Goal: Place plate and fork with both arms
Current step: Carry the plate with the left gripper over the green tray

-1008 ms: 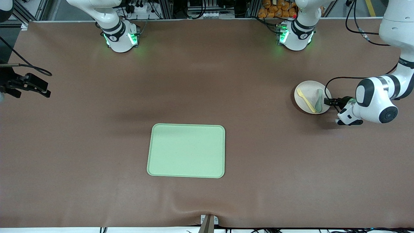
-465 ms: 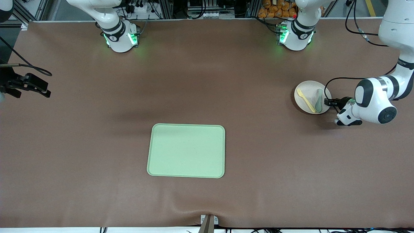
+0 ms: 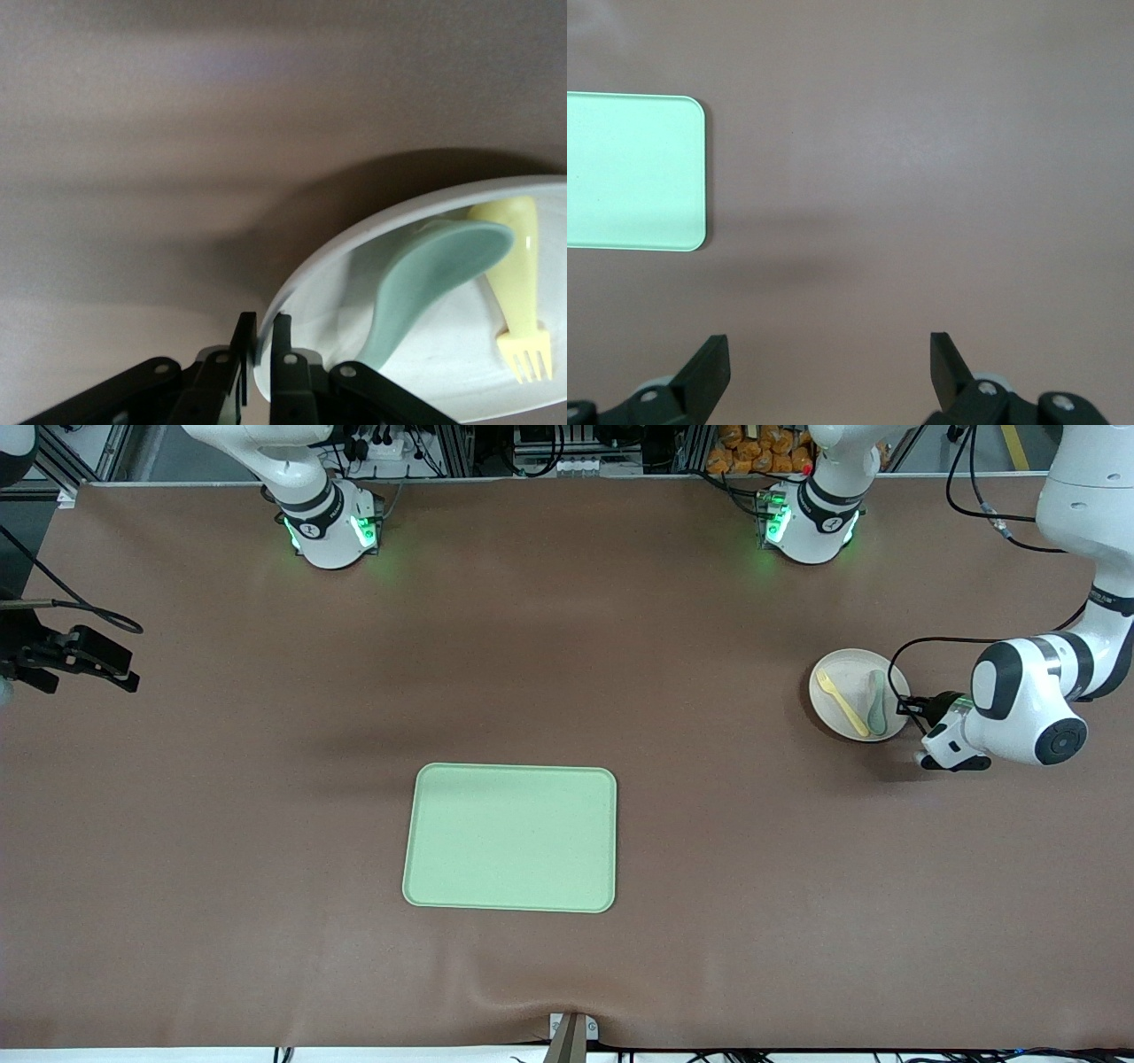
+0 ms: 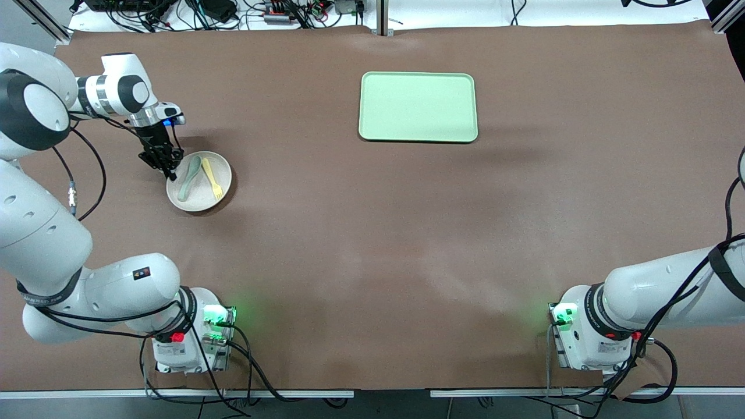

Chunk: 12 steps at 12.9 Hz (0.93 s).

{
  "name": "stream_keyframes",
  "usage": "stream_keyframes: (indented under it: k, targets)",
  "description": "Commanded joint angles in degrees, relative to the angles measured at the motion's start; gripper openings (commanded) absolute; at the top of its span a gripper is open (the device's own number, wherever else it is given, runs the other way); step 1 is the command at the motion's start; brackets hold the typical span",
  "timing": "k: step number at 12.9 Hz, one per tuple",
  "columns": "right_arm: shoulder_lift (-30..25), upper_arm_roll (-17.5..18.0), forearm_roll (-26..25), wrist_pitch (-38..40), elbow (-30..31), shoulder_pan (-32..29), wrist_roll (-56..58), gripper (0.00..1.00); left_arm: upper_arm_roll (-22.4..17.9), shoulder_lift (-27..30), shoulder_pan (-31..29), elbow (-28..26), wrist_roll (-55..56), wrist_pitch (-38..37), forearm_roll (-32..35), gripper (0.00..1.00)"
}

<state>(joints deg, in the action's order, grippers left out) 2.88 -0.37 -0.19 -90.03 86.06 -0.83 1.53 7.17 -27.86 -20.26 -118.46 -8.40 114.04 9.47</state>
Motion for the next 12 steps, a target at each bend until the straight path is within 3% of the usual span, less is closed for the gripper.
stream_keyframes:
  k: [1,6,12]
  targets:
    - [0.37,0.1,-0.16,0.73,-0.89,-0.14,0.14,1.0,0.12,-0.88,0.05,1.12,-1.61,1.62,1.33,0.0]
    - [0.37,0.1,-0.07,0.73,-0.89,-0.14,0.05,1.0,3.37,-0.26,-0.48,5.33,-3.12,1.54,0.2,0.0]
    - [0.37,0.1,0.02,1.08,-0.89,-0.22,0.14,1.0,7.24,-0.26,0.22,12.45,-2.06,-0.57,-9.55,0.0]
